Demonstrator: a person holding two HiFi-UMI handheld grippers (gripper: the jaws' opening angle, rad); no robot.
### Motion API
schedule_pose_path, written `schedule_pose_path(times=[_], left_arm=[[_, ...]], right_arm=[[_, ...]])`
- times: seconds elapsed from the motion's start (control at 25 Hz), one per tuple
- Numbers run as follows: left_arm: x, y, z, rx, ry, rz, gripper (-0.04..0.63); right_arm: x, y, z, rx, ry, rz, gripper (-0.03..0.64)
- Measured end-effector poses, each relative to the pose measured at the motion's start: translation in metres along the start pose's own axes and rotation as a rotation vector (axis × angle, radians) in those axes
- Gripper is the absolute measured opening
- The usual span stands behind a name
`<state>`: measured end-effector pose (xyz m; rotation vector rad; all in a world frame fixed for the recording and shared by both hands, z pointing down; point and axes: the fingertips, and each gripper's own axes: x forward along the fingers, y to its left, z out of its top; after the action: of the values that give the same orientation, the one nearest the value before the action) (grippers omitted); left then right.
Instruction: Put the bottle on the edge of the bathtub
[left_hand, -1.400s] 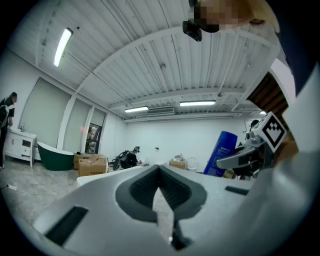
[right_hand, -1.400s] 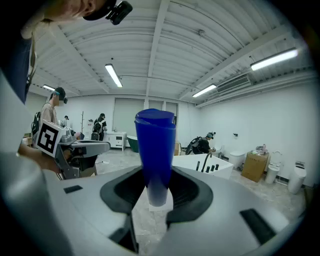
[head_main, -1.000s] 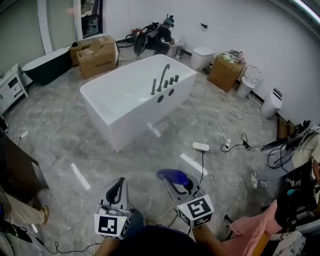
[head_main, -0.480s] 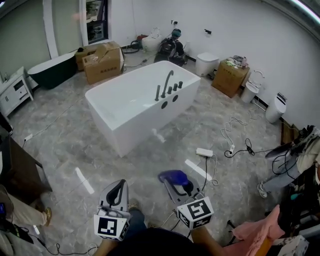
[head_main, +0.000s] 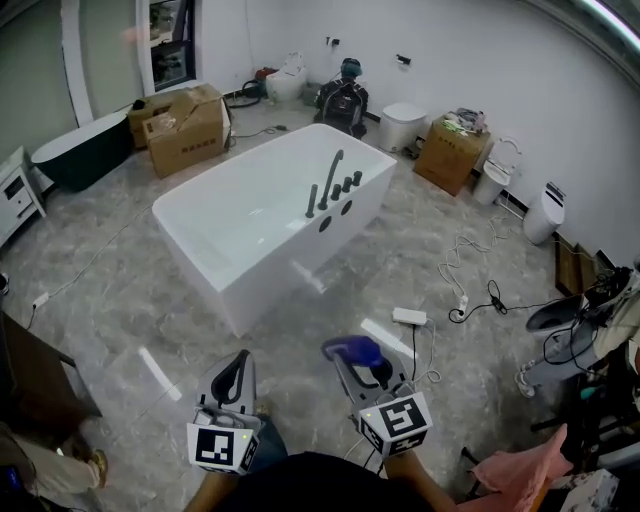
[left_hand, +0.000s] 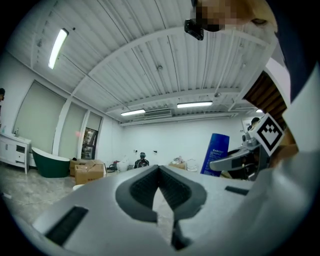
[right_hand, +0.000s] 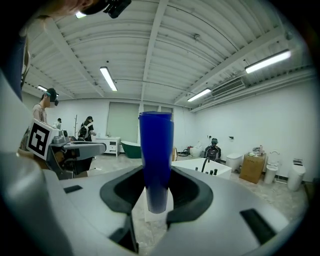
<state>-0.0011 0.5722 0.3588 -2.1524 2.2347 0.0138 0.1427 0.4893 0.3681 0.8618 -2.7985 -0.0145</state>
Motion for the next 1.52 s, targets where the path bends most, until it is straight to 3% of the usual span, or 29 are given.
schedule_pose_path(times=[0.28,0.68,0.88,1.16,1.52], left_arm=[[0.096,0.07,0.028,0.06,-0.065,-0.086,0.0],[0.189,0.132,0.02,0.072,-0.06,-0.198,0.0],[0.216,0.134,-0.002,0.048,0.002,-0.239,0.0],[0.274,0.118,-0.011,0.032,0.013,-0.327,0.0],[0.382,0.105,-0.013,0.012,0.017,-0.332,0.0]], right_arm=[[0.105,-0.026,0.036,0.005,-0.016,-0.095,0.16],[0.193,-0.056,0.048,0.033,-0.014,-0.216,0.16],[0.195,-0.078,0.037,0.065,0.018,-0.293,0.16],[0.208,-0.129,0.024,0.096,0.046,-0.374,0.16],[0.263,-0.224,0.041,0.072,0.021,-0.395,0.16]])
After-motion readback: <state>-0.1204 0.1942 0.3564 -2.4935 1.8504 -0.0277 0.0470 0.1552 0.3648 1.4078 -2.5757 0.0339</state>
